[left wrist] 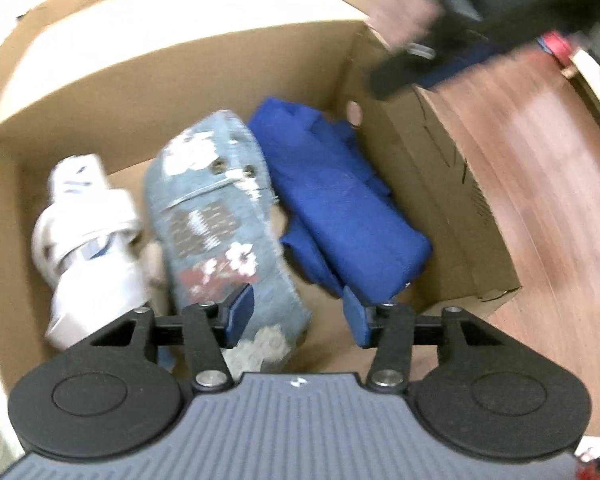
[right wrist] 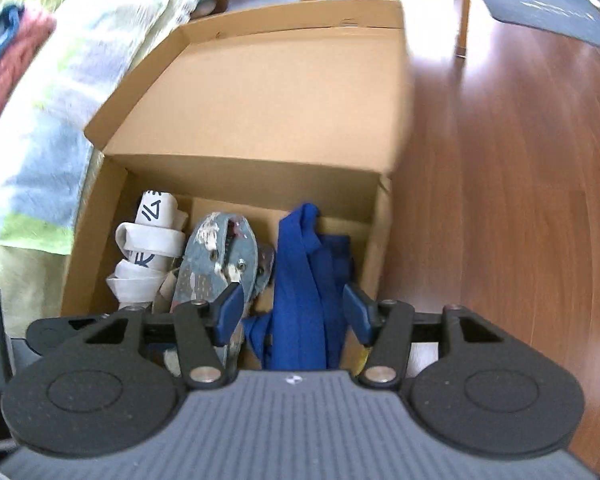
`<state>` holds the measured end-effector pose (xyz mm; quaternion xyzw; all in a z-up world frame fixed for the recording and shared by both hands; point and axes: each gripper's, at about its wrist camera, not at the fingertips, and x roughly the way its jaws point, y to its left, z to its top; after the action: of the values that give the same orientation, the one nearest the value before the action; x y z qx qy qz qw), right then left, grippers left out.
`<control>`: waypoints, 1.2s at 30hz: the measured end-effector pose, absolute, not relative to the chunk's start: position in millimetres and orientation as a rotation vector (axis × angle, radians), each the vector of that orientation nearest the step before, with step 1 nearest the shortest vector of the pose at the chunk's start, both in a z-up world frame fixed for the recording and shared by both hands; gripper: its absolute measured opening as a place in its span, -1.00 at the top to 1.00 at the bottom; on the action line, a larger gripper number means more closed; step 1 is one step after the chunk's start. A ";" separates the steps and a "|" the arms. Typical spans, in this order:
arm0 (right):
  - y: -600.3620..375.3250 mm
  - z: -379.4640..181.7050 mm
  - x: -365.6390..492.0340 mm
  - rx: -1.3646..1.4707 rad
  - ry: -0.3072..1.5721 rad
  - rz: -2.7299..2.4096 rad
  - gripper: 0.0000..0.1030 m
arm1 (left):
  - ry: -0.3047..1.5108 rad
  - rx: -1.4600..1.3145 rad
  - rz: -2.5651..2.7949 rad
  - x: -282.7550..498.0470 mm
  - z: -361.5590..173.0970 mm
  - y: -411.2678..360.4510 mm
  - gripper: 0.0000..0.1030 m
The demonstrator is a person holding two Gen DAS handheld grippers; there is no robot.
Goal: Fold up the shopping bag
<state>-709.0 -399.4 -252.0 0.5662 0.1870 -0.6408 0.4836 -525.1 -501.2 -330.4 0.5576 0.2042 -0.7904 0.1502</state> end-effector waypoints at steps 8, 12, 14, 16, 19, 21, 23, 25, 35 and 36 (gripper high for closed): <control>-322.5 -252.6 -674.8 1.433 0.360 -1.527 -0.18 | 0.444 1.508 -2.082 -509.3 -277.2 -432.8 -0.30; -305.0 -247.8 -645.8 1.396 0.369 -1.525 -0.33 | 0.381 1.439 -2.023 -490.6 -266.7 -428.2 -0.48; -298.8 -242.1 -634.9 1.351 0.390 -1.535 -0.35 | 0.391 1.411 -2.006 -479.9 -260.9 -426.4 -0.49; -293.6 -236.0 -625.0 1.300 0.412 -1.559 -0.41 | 0.382 1.378 -1.997 -471.3 -248.9 -422.7 -0.49; -287.4 -224.4 -613.3 1.230 0.430 -1.612 -0.54 | 0.362 1.312 -1.987 -460.7 -234.6 -421.5 -0.49; -282.2 -215.5 -605.0 1.183 0.441 -1.628 -0.63 | 0.357 1.269 -1.988 -454.8 -221.8 -418.9 -0.56; -278.8 -209.3 -595.2 1.134 0.470 -1.643 -0.76 | 0.343 1.205 -2.002 -451.3 -207.6 -415.1 -0.65; -276.8 -204.2 -586.7 1.109 0.488 -1.671 -0.82 | 0.356 1.138 -2.014 -445.5 -195.5 -412.3 -0.79; -285.5 -203.8 -570.0 1.116 0.574 -1.743 -0.97 | 0.363 1.092 -1.954 -419.2 -191.7 -396.1 -0.87; -287.1 -205.5 -568.0 1.112 0.589 -1.754 -0.97 | 0.360 1.087 -1.945 -418.7 -191.3 -397.2 -0.87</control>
<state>-568.0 -287.1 -205.5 0.4541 0.2407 -0.7163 0.4720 -418.7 -397.2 -191.3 0.4352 0.1440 -0.7788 0.4283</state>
